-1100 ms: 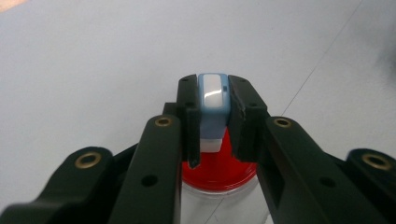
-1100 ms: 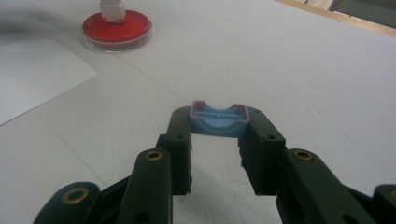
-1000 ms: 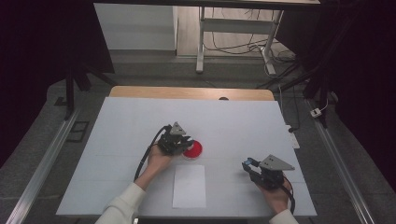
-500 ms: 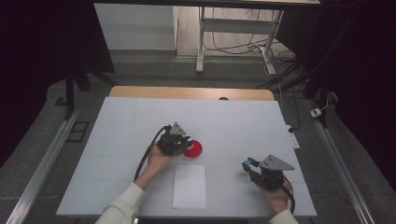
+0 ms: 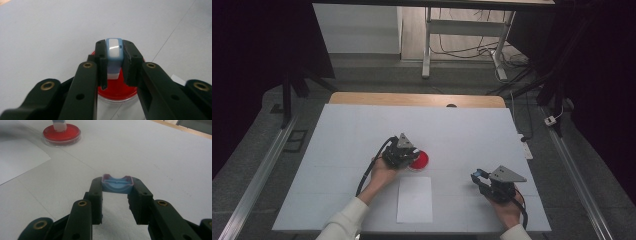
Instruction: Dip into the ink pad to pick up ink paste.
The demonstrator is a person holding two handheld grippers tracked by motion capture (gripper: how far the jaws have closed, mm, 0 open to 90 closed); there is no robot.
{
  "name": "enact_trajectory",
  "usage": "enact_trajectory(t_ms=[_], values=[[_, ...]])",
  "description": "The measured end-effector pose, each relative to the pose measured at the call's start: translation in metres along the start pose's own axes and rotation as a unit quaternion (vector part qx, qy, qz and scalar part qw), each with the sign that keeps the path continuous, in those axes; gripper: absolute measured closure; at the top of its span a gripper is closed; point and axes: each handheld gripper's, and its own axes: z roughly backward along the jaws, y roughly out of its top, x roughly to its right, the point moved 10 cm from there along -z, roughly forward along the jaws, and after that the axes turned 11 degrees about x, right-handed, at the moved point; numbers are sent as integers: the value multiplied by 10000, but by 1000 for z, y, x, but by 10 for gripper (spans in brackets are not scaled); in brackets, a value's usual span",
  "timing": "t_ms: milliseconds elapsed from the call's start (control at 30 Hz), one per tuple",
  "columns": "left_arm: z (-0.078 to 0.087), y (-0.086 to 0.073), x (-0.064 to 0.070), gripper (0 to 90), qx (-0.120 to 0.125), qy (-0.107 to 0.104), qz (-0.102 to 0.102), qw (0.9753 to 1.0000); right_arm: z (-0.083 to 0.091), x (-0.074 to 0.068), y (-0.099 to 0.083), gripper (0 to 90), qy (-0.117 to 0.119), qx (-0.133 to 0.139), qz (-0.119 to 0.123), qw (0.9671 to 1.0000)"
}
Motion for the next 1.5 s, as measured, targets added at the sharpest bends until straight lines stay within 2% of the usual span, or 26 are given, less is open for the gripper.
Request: enact_trajectory(t_ms=[133, 367, 533, 600, 667, 767, 1033, 1500], values=[[0, 0, 1, 757, -19, 47, -94, 9999, 0, 0, 0, 650, -3, 11, -9, 10000], [0, -1, 0, 757, 8, -3, 0, 10000, -1, 0, 0, 650, -7, 13, -8, 10000], [1, 0, 0, 756, 35, -20, -30, 10000, -1, 0, 0, 650, -5, -1, 6, 10000], [3, 3, -1, 755, 126, -42, 56, 9999, -1, 0, 0, 650, 0, 16, -5, 10000], [6, 5, -2, 755, 114, -9, -5, 9999, -1, 0, 0, 650, 4, 13, -5, 10000], [11, 11, -4, 754, 295, -32, 123, 9995, -1, 0, 0, 649, -1, -1, -2, 10000], [26, 26, -6, 754, 508, -31, 142, 9986, -1, 0, 0, 649, 7, 6, 0, 10000], [17, 18, -5, 753, 341, -24, 174, 9993, -1, 1, 0, 649, 4, -14, 3, 10000]])
